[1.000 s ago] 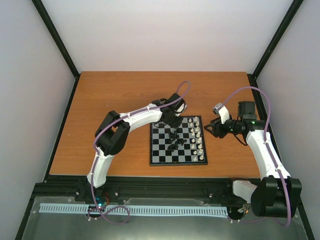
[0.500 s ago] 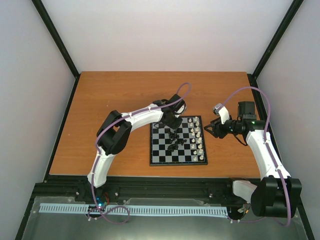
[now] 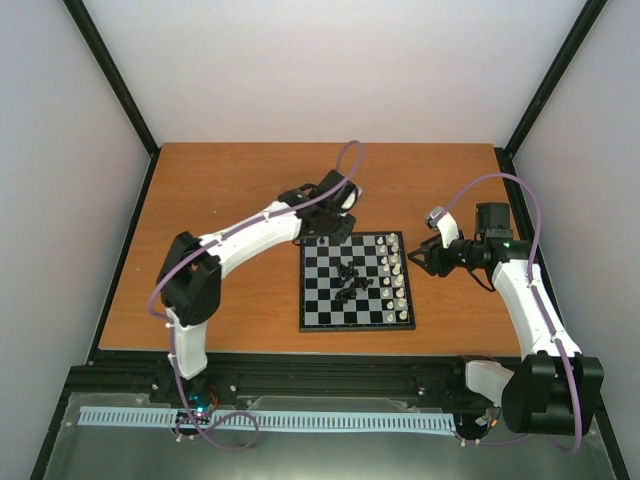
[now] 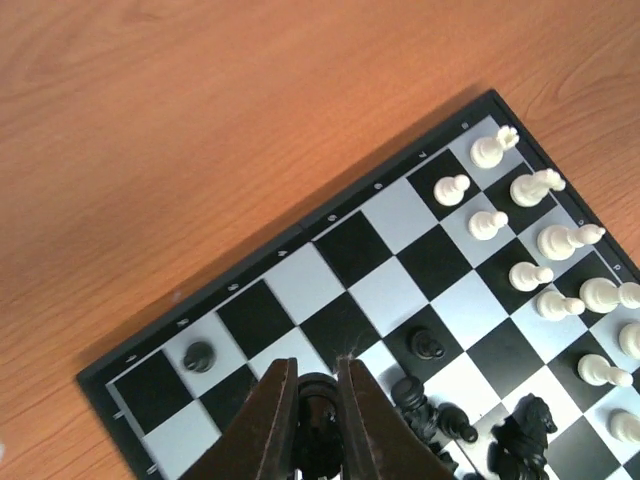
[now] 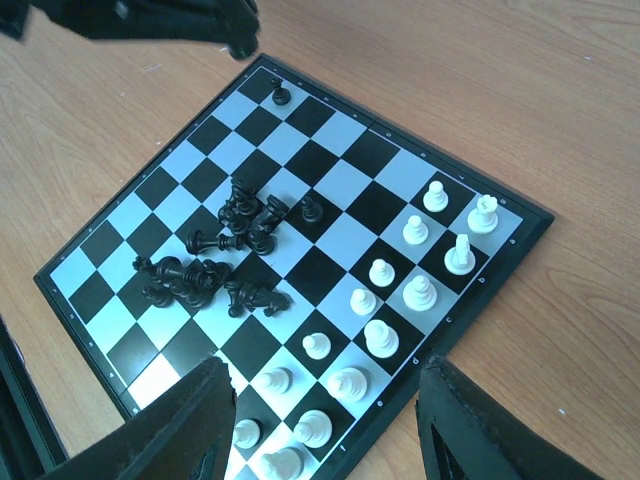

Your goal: Set up the chess pieces on the board

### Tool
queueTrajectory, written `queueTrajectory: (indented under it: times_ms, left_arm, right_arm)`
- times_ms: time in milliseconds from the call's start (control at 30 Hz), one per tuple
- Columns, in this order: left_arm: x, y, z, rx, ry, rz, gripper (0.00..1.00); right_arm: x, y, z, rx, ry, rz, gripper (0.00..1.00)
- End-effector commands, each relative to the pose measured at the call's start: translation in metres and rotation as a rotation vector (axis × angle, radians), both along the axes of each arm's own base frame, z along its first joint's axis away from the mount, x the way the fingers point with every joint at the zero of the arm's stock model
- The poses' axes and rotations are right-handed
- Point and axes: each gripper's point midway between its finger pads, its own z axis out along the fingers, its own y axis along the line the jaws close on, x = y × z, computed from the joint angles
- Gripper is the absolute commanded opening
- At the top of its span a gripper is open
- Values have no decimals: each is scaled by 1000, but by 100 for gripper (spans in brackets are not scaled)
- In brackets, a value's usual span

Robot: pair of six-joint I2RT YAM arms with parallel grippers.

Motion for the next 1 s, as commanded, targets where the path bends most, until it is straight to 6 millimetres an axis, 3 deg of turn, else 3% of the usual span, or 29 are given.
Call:
queueTrajectory:
  times_ms: [0,167,333,967]
  left_arm:
    - [14,37,16,-37,-26,98,11]
    - [24,72,3,-69,-16,187,11]
    - [30,86,-22,-48,11,221,11]
    - [32,79,-72,-25,110,201,12]
  right_arm:
    - [1,6,9,16,-24,36,50]
    - [2,7,6,21,-7,43,50]
    - [2,8,3,19,4,42,50]
    - [5,4,-3,-1,21,25,50]
